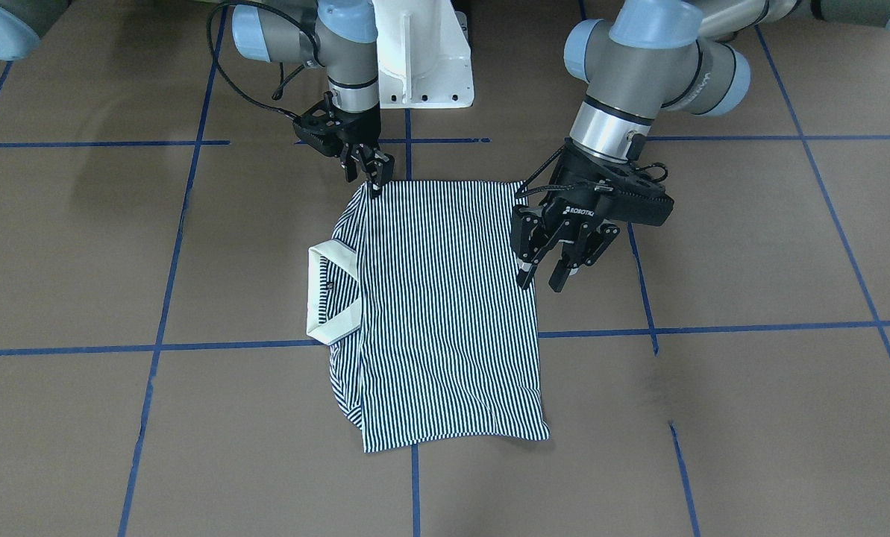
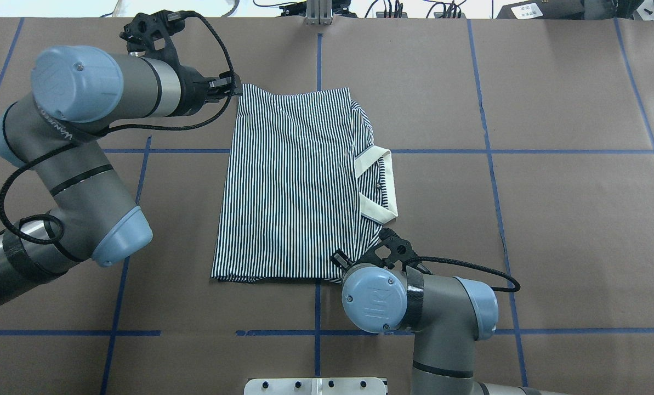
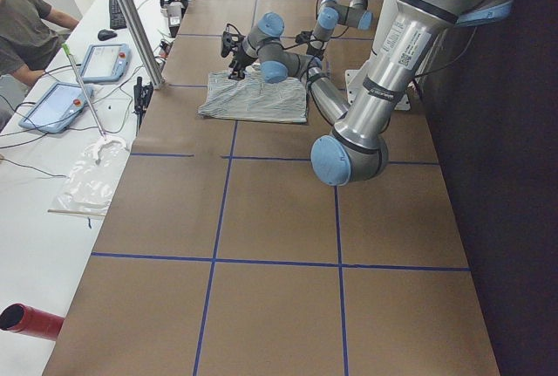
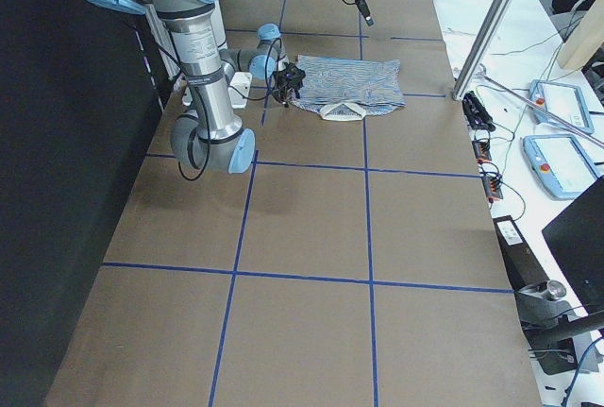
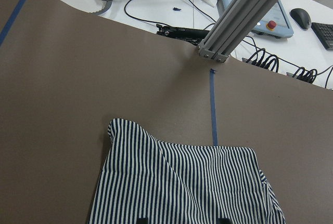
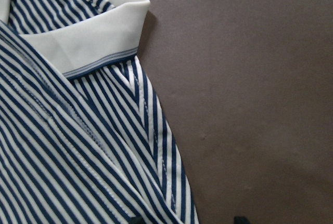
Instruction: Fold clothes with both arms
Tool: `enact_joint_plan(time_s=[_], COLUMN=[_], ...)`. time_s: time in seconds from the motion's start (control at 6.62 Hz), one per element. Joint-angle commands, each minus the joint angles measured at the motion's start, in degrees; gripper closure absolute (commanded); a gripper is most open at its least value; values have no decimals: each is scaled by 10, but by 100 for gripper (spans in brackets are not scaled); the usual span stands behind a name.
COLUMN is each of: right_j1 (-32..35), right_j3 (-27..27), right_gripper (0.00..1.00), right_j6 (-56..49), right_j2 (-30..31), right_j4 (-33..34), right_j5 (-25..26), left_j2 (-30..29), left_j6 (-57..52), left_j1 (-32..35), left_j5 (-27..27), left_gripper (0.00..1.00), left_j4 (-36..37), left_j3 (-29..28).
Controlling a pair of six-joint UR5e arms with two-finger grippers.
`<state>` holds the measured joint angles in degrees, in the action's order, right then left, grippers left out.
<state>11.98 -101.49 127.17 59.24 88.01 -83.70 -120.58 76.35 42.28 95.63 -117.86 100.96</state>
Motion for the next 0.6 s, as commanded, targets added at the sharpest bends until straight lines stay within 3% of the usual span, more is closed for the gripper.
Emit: enact_joint_plan(time_s=[0.0,0.45], right_j1=[-2,9], right_j3=[1,2], right_gripper=[100,100], right_j6=[-1,-7], right_j2=[-3,-6], right_j4=[0,0], right_j5=[-1,-1], left_j2=[1,1], left_j6=[0,0], left_j1=[0,0], left_j5=[0,0], left_gripper=[46,46], left_j4=[0,0], left_j3=[-1,-1])
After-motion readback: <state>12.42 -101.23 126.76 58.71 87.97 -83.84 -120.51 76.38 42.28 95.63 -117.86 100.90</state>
